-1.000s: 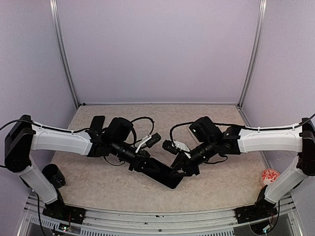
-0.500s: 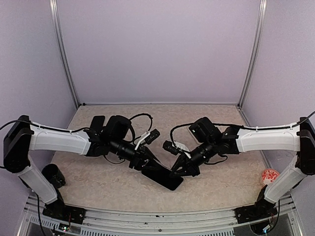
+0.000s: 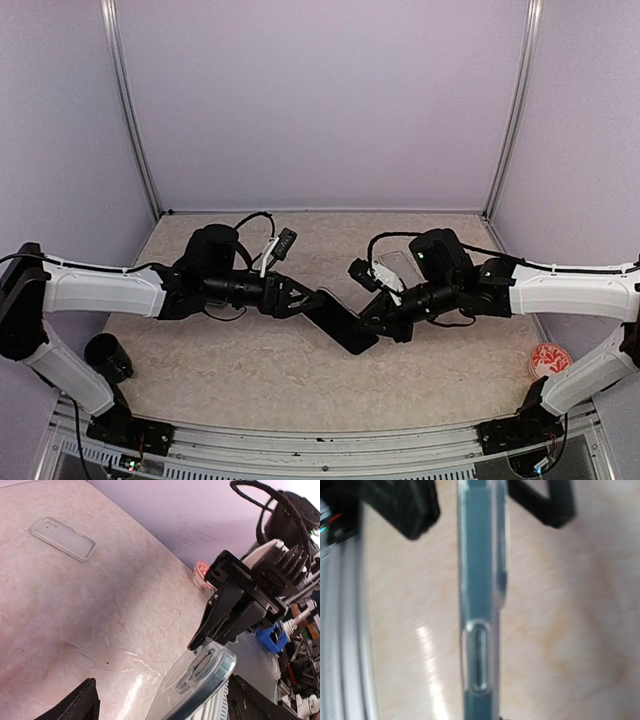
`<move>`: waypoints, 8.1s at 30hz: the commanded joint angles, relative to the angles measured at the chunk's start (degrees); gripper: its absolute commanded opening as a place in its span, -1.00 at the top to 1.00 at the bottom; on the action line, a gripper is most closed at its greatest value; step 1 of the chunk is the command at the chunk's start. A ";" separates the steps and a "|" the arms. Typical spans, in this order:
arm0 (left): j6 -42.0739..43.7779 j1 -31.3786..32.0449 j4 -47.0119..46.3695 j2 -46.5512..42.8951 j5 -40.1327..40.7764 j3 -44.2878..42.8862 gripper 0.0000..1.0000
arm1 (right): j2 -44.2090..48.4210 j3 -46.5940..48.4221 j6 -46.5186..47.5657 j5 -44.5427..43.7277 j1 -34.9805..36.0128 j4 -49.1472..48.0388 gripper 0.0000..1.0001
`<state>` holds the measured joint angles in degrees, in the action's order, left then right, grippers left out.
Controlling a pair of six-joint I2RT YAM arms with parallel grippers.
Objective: Put the phone into the phone case
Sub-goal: Pass from the left arm to the right, then pass from the right arm to the left, then place the phone with the phone case at the corner of the board.
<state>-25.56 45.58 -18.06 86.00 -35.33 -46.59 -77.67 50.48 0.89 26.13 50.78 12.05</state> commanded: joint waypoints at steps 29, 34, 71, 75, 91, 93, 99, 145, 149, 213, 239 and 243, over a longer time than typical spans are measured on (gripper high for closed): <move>-25.41 10.19 -10.84 7.91 29.30 -6.35 -0.98 | -0.11 -0.53 -9.00 -27.14 3.17 -13.68 1.00; -23.72 11.44 -9.62 9.54 32.09 -7.91 -0.98 | -0.18 -0.23 -10.68 -26.26 3.59 -14.14 1.00; -21.28 13.04 -9.07 8.83 41.22 -6.66 -0.81 | -0.21 -0.33 -14.04 -22.20 3.97 -16.36 1.00; -21.22 13.04 -8.30 9.17 41.57 -7.14 -0.65 | -0.68 -0.44 -14.24 -22.37 4.06 -16.36 1.00; -20.32 12.75 -4.81 11.11 41.36 -10.09 -0.71 | -1.02 -0.30 -14.18 -23.48 4.60 -16.36 1.00; -20.45 12.78 -4.47 11.42 40.99 -10.42 -0.71 | -1.48 -0.10 -14.16 -24.08 4.88 -16.34 1.00; -20.93 12.84 -4.17 12.34 40.56 -10.99 -0.67 | -2.65 0.57 -13.60 -27.15 6.23 -15.52 1.00; 11.19 -12.02 22.79 9.68 37.22 -24.98 -0.22 | 2.14 -4.65 -12.17 -29.43 6.70 -15.50 -0.99; 14.79 -14.40 27.01 12.88 38.17 -29.12 -0.23 | 3.01 -5.48 -12.22 -29.51 6.69 -15.57 -0.99; 15.64 -29.77 41.09 42.41 47.72 -53.39 -0.38 | -2.75 -4.68 -15.00 -26.79 6.43 -16.60 -0.99; 17.12 -30.39 41.31 47.59 44.64 -56.80 -0.47 | -3.51 -5.40 -15.82 -26.59 6.43 -17.52 -0.99; 17.20 -30.54 42.12 48.19 44.71 -57.73 -0.49 | -3.64 -5.30 -15.74 -26.51 6.43 -17.68 -0.99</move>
<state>-9.52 15.51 22.85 132.35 9.19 -102.39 -80.55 45.17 -14.52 -0.78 57.21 -4.40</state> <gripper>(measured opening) 0.782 0.996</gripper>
